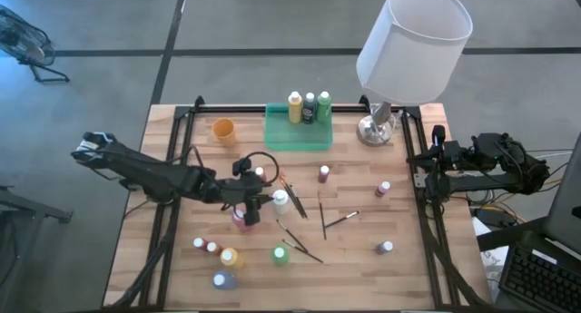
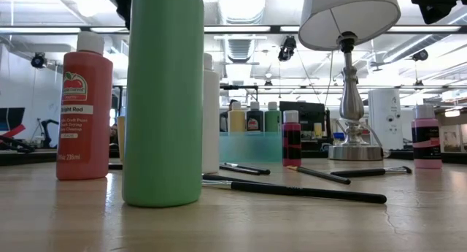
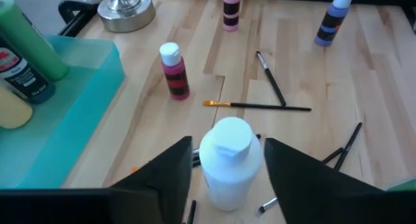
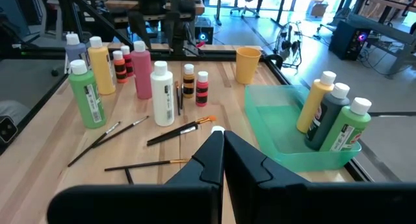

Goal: Pick & Place Paint Supplies
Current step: Put the large white paint bottle into the green bin, then put the large green paint bottle into the green bin

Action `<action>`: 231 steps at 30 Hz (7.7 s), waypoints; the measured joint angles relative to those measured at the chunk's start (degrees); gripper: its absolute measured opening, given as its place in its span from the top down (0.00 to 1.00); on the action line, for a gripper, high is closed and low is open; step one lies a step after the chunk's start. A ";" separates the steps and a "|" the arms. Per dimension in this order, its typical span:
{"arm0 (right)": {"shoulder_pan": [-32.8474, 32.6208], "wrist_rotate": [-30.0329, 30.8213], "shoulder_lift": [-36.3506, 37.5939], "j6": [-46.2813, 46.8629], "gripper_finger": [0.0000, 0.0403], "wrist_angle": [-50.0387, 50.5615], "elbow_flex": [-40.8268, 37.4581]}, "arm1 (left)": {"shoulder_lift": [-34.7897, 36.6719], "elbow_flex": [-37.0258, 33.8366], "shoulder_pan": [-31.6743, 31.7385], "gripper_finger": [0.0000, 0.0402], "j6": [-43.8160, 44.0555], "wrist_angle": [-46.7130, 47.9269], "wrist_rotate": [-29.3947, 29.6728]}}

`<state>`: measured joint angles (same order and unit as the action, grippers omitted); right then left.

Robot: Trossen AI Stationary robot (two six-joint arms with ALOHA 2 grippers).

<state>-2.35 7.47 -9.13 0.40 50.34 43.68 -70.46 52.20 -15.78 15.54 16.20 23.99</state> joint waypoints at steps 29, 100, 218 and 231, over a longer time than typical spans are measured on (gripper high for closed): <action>0.00 0.01 0.00 -0.02 0.98 -0.01 0.02 | -9.11 0.07 4.34 0.32 -0.80 -5.53 -3.15; 0.00 -0.01 0.01 0.00 0.98 0.01 0.02 | -8.37 22.40 9.67 0.68 -14.75 4.99 9.60; -0.02 0.01 0.01 0.00 0.98 -0.01 0.02 | -15.41 32.94 43.71 0.46 -15.16 16.89 -15.25; -0.01 0.01 0.01 0.00 0.98 -0.01 0.01 | 3.34 17.82 38.95 0.46 -9.23 16.95 -15.94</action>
<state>-2.36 7.48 -9.13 0.40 50.33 43.70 -67.11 70.02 23.17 6.31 33.15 8.05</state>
